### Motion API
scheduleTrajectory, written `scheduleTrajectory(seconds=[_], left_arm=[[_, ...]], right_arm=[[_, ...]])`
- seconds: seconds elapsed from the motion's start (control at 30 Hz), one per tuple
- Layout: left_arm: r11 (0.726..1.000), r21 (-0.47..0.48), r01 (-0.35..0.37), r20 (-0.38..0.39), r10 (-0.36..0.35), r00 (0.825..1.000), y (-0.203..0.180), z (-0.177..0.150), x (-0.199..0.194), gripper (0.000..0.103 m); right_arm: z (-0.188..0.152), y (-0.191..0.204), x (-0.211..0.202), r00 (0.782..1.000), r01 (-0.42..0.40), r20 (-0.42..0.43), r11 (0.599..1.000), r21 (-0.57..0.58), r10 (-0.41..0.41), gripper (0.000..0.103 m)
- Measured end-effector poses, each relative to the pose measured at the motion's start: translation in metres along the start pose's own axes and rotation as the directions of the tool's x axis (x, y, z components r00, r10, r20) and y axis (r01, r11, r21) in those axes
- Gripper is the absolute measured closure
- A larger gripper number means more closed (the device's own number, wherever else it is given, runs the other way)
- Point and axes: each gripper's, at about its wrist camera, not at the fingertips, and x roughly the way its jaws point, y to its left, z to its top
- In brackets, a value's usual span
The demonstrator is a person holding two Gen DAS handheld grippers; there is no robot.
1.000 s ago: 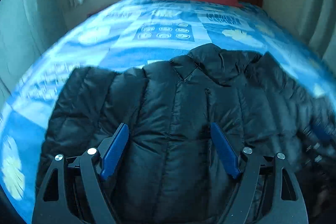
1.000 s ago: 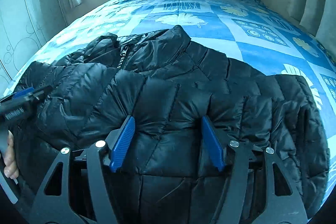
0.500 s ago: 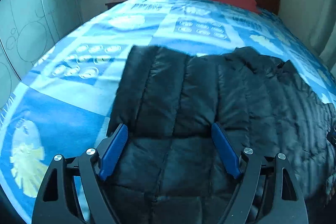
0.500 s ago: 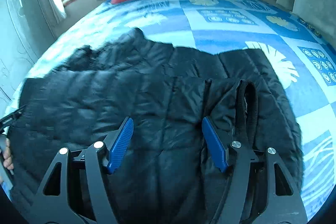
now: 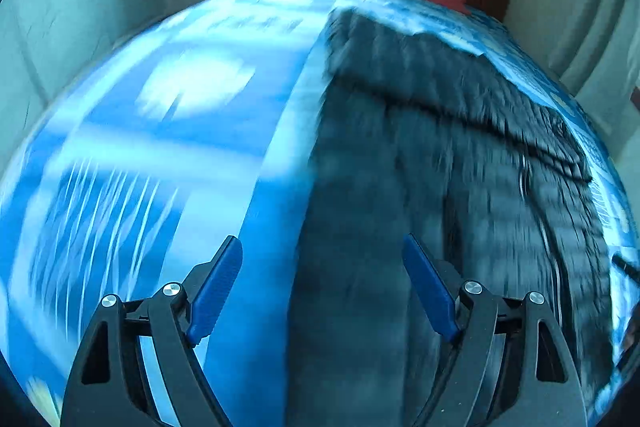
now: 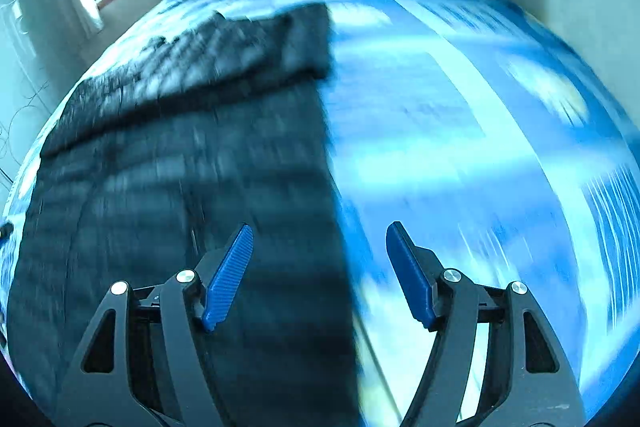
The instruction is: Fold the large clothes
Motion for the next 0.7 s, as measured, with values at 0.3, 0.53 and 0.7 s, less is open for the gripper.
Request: scheduleTrajectory(seconds=[0.3, 0.53, 0.7], left_arm=[[0.987, -0.144, 0.069, -0.033, -0.075, 0.997, 0.027, -0.088, -0.038, 0.022], [0.976, -0.122, 0.182, -0.054, -0.189, 0.980, 0.013, -0.105, -0.046, 0.022], [0.969, -0.123, 0.214, -0.044, -0.221, 0.974, 0.008, -0.116, -0.045, 0.022]], right_arm=[[-0.090, -0.024, -0.035, 0.997, -0.062, -0.043, 0.990, 0.127, 0.068, 0.033], [-0.114, -0.008, -0.051, 0.988, -0.139, -0.050, 0.982, 0.124, 0.146, 0.033], [-0.127, 0.000, -0.058, 0.983, -0.170, -0.055, 0.978, 0.123, 0.178, 0.044]])
